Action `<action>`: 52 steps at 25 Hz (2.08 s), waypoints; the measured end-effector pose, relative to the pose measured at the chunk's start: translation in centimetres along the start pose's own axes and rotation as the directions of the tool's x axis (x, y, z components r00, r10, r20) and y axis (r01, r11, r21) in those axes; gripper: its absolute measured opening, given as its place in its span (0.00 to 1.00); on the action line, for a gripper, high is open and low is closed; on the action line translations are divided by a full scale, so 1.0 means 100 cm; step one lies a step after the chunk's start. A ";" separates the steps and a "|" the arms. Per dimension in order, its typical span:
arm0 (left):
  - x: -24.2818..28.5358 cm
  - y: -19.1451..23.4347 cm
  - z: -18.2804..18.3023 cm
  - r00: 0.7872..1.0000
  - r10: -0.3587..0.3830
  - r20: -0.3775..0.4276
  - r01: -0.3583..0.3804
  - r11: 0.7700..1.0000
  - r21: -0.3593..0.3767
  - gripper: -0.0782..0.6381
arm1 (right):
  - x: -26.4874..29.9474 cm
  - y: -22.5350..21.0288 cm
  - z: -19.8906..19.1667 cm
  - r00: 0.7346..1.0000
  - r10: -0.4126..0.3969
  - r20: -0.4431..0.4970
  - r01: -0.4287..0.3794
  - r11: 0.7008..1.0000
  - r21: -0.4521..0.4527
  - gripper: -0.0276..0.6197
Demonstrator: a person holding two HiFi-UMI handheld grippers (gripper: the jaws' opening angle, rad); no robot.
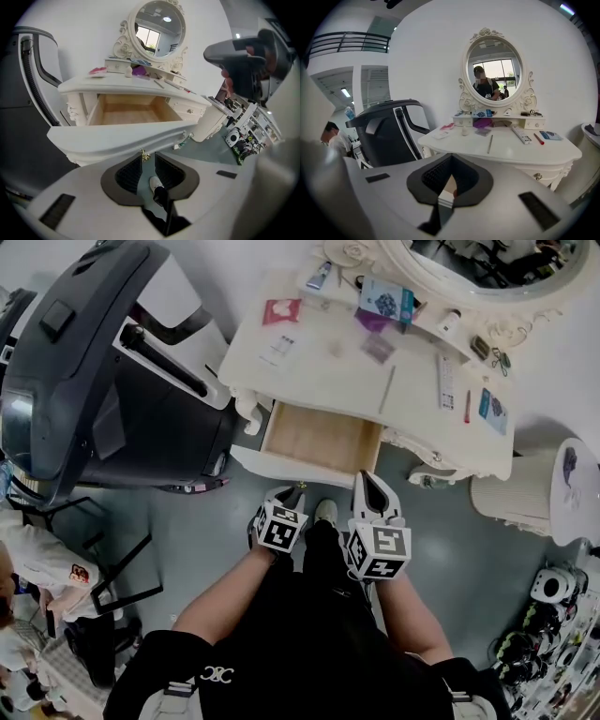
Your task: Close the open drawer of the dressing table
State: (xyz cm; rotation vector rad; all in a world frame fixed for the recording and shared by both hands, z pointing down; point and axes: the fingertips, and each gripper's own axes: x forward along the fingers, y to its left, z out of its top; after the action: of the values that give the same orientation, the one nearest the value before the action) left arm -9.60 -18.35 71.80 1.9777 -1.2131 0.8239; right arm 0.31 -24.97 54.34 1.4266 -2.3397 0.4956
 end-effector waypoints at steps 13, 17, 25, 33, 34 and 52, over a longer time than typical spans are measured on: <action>0.043 0.018 -0.009 0.986 0.138 -0.095 -0.135 0.990 0.033 0.16 | 0.001 -0.039 -0.014 0.999 -0.013 -0.048 0.014 1.000 0.011 0.05; 0.051 0.024 0.002 0.985 0.147 -0.094 -0.146 0.989 0.015 0.15 | 0.002 -0.049 -0.014 0.998 -0.017 -0.053 0.019 0.999 0.036 0.05; 0.075 0.042 0.042 0.978 0.191 -0.081 -0.191 0.982 0.010 0.15 | 0.003 -0.078 -0.008 0.998 -0.047 -0.047 0.050 0.997 0.061 0.05; 0.100 0.059 0.086 0.976 0.210 -0.061 -0.210 0.978 0.007 0.13 | -0.003 -0.115 -0.002 0.993 -0.107 -0.052 0.111 0.990 0.081 0.05; 0.103 0.060 0.091 0.976 0.211 -0.058 -0.211 0.977 0.007 0.12 | -0.005 -0.119 -0.001 0.992 -0.114 -0.053 0.118 0.989 0.088 0.05; 0.131 0.082 0.141 0.974 0.226 -0.032 -0.227 0.974 -0.016 0.12 | -0.032 -0.162 0.017 0.976 -0.216 -0.036 0.218 0.962 0.162 0.06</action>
State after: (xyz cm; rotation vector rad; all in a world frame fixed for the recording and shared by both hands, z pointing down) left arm -9.92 -38.92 75.73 1.8273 -1.4423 0.9461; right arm 16.02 -30.21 53.16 1.7227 -2.1356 0.6486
